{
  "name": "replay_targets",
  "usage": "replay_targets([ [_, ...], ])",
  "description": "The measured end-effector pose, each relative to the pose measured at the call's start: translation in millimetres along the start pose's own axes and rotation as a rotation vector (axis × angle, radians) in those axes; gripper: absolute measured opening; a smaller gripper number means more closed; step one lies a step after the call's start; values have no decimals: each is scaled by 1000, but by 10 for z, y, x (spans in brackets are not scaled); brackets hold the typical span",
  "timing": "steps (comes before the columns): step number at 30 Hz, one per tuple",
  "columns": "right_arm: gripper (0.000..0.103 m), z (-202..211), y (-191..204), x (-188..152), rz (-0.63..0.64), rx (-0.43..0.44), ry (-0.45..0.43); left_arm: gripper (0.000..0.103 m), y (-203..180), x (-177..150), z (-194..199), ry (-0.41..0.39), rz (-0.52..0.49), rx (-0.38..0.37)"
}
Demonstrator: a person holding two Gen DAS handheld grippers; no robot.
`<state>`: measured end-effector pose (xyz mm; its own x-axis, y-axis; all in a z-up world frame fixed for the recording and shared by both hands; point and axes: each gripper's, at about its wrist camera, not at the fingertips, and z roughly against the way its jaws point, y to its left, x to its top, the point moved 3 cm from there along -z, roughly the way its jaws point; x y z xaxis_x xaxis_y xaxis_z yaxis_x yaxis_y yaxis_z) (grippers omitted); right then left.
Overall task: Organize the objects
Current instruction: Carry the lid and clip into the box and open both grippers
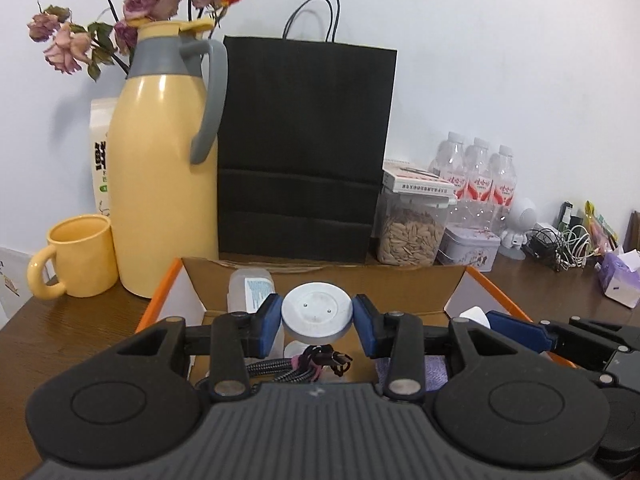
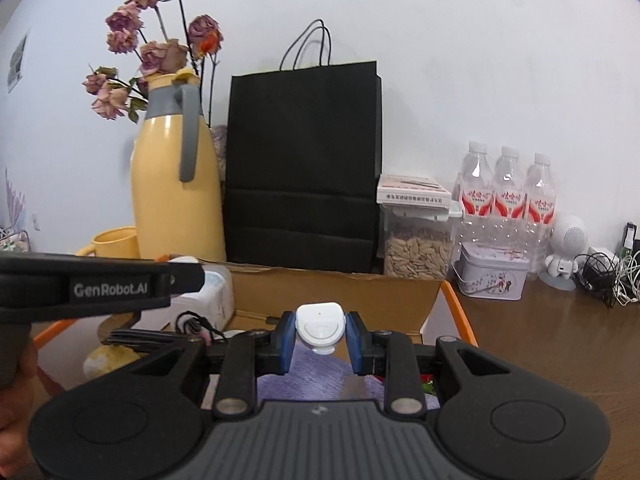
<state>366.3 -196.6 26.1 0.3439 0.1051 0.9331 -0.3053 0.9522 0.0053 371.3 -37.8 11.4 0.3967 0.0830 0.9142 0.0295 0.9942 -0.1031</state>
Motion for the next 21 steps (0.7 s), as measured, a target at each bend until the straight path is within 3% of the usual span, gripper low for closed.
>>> replay_targets([
  [2,26,-15,-7,-9,-4,-1,9,56,17,-9,-8,3,-2,13],
  [4,32,-7,-4,-18,-3,-10,10,86,33,-15,14,-17,-9,34],
  [6,57,1,-4,-28,-2,-26,9,103,39,-6,43,-37,-9,43],
  [7,65,5,-6,-31,-5,-32,9,103,43,-7,64,-53,-6,47],
  [9,96,10,-15,-37,-12,-33,9,103,34,2,79,-55,-10,46],
  [10,102,17,-22,-35,-19,-27,6,103,29,2,81,-51,-10,45],
  [21,103,26,-12,-39,-32,-10,22,103,13,17,151,-53,-1,35],
])
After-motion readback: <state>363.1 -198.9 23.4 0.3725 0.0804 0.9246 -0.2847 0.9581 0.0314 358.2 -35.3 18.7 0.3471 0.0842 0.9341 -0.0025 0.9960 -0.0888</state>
